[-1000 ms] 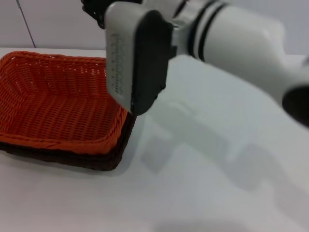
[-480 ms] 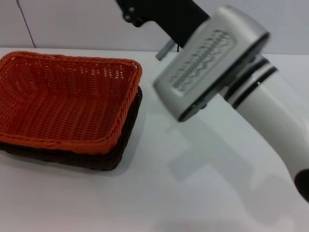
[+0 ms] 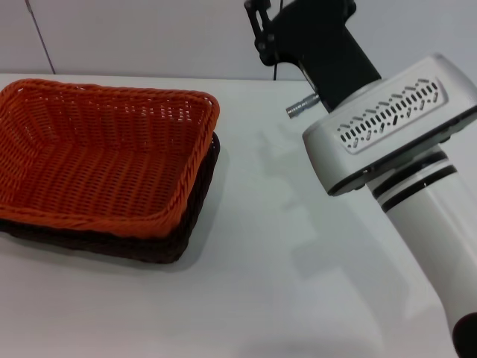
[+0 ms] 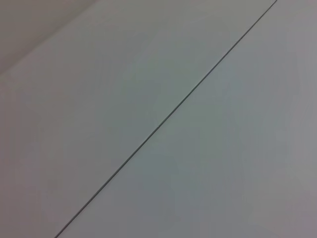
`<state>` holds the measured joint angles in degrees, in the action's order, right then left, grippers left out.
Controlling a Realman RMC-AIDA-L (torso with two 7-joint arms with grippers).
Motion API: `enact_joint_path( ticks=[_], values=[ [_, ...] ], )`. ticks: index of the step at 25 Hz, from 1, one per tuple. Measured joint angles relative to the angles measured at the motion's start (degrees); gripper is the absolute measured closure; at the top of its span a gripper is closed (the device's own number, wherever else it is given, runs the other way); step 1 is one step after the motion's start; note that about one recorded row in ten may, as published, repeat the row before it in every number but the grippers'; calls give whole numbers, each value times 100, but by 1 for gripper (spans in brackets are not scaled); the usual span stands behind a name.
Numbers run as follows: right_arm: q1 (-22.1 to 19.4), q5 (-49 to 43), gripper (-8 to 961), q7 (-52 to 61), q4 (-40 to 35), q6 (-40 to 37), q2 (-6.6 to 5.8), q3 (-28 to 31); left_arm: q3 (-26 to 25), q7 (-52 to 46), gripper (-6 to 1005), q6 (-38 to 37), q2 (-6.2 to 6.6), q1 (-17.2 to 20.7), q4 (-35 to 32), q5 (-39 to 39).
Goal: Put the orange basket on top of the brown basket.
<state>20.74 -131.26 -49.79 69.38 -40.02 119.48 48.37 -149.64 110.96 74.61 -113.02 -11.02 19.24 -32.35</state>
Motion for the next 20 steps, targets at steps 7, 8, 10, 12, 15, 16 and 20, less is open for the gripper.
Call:
enact_joint_path(
  ticks=[7, 8, 10, 12, 15, 16, 20],
  values=[
    [-284, 678, 587, 37, -28, -676, -12, -439, 6, -6, 287, -6, -36, 12, -57, 0],
    [-366, 712, 587, 38, -95, -853, -7, -521, 7, -8, 287, -5, -40, 13, -57, 0],
    [-506, 868, 587, 39, -221, -1220, -3, -690, 47, -11, 287, 5, -50, 21, -58, -4],
    [-690, 1270, 587, 43, -252, -1647, -12, -841, 86, -11, 287, 21, -59, 32, -59, -7],
    [-1163, 1890, 587, 95, -219, -2700, -28, -1060, 140, -13, 287, 41, -84, 42, -36, -12],
    [-1163, 1890, 587, 95, -219, -2700, -28, -1060, 160, -13, 287, 44, -95, 44, -20, -14],
    [-1511, 1825, 587, 249, -688, -4372, -62, -1509, 228, -13, 287, 46, -101, 49, -14, -38]
  ],
)
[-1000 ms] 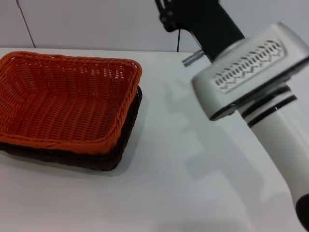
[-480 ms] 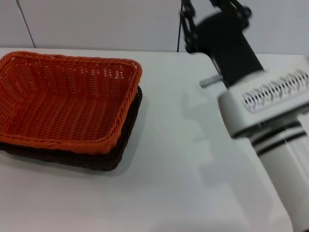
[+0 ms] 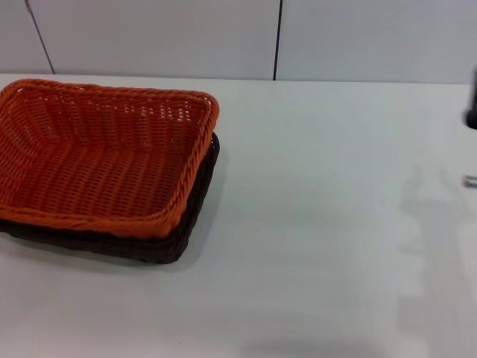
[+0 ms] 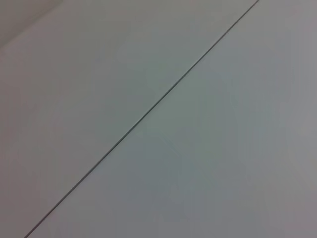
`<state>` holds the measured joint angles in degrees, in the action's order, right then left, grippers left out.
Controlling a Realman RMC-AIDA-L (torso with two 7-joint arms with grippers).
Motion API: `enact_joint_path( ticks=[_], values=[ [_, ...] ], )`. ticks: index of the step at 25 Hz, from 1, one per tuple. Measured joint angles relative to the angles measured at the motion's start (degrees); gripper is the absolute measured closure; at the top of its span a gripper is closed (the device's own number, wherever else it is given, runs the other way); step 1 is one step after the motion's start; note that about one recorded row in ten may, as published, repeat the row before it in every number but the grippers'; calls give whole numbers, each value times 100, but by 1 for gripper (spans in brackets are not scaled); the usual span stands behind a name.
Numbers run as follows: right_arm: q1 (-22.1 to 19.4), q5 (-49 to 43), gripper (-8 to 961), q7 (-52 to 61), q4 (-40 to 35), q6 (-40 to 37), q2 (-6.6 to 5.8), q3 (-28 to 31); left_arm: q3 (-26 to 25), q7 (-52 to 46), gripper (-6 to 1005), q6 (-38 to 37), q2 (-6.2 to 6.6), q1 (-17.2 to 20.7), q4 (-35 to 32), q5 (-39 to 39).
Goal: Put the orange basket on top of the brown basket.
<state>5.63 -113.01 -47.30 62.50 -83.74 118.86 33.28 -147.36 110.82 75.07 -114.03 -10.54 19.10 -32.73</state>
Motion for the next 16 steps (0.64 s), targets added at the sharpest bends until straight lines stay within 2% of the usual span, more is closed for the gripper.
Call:
enact_joint_path(
  ticks=[4, 9, 10, 11, 12, 16],
  values=[
    [-186, 37, 587, 10, -94, -427, -4, -105, -33, 3, 287, -32, -41, -24, -26, -28],
    [-382, 362, 587, 42, 218, -412, -72, -51, -6, -15, 287, -141, -83, -71, -26, -35],
    [-406, 480, 587, 162, 347, -316, -159, -39, 2, -41, 287, -152, -85, -84, -31, -35],
    [-406, 480, 587, 162, 347, -316, -159, -39, 3, -69, 287, -163, -90, -95, -38, -35],
    [-408, 496, 587, 226, 418, -217, -224, -37, 4, -83, 287, -169, -93, -100, -40, -35],
    [-408, 521, 587, 445, 832, 659, -590, 17, 6, -140, 287, -178, -113, -99, -40, -34]
  ],
)
